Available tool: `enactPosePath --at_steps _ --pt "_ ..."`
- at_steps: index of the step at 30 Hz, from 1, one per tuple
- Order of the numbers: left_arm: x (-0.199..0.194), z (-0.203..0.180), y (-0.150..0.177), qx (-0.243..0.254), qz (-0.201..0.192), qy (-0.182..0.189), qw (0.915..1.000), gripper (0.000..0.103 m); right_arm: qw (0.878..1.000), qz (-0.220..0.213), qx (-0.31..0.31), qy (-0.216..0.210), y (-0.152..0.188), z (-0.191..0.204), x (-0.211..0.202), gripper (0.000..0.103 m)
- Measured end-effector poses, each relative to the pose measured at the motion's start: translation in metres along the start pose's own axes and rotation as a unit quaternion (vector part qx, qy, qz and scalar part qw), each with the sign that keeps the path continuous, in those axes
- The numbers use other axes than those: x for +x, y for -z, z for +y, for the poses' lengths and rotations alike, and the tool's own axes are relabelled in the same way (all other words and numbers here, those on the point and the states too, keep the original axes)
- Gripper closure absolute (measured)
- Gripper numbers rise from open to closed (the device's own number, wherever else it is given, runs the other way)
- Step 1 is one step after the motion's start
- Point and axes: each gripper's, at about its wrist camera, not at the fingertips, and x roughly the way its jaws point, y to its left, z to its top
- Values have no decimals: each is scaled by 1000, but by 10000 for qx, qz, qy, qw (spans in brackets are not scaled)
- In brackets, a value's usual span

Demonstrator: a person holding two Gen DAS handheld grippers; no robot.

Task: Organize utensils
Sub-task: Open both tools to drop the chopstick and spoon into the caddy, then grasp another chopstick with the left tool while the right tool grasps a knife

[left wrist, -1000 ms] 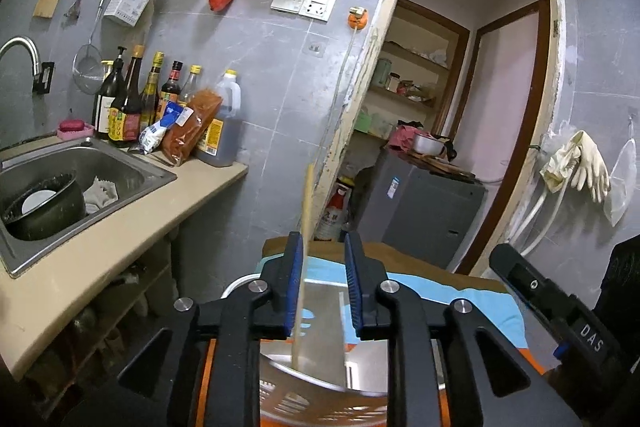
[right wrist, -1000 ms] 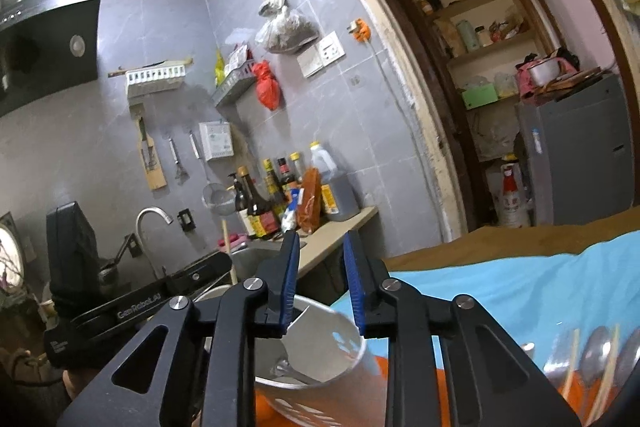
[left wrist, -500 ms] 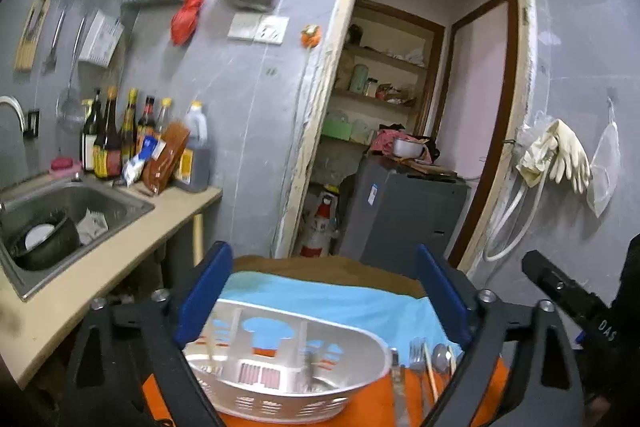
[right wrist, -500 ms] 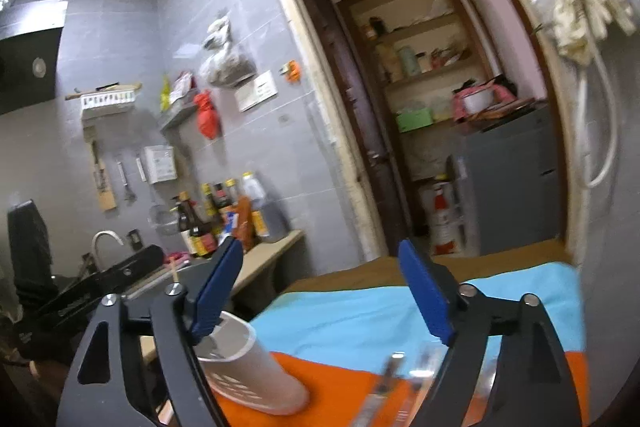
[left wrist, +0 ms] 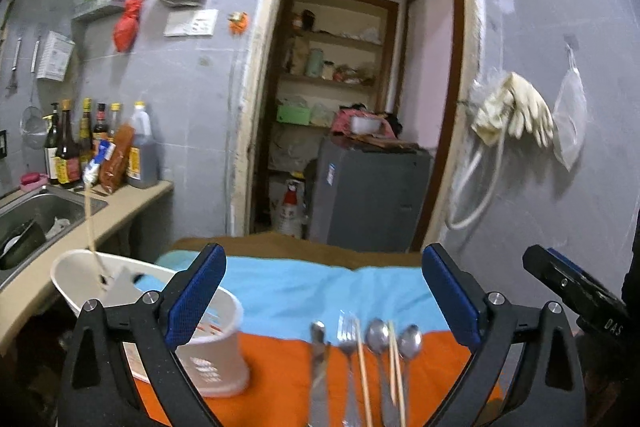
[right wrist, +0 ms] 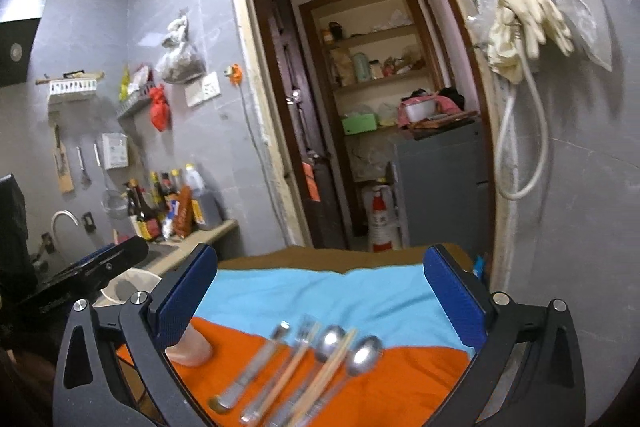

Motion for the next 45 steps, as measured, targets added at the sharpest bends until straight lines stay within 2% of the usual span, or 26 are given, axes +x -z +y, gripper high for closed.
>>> enactPosePath --at_steps 9,15,18,19,21,23,29,32,36,40,45 --pt "40 -32 45 197 701 -82 9973 7 9983 480 235 218 32 -44 9 0" --pt "69 -38 75 306 1387 -181 9897 7 9941 914 559 177 47 -68 26 0" --pt "82 -40 87 328 1655 -124 9856 9 9910 1163 662 86 52 -76 40 9" --pt "85 -40 90 319 1702 -90 9849 13 9899 1246 668 66 53 -78 44 15" --pt "94 -42 94 337 1827 -14 9826 23 9868 1472 678 -1 57 -80 56 20" --pt "105 -42 99 362 2012 62 9789 39 9837 1663 676 -77 60 -80 66 24" --pt "139 -38 111 312 2542 238 9663 67 9730 2168 745 -282 75 -78 93 37" --pt "153 -35 116 237 2779 341 9597 79 9632 2523 827 -427 85 -79 107 49" --pt "165 -31 119 178 3013 452 9523 87 9509 2884 965 -583 93 -83 121 63" --pt "170 -29 117 217 3082 462 9499 93 9426 3100 1036 -688 97 -85 130 72" --pt "182 -30 117 107 3318 624 9412 97 9388 3157 1123 -794 98 -88 135 76"
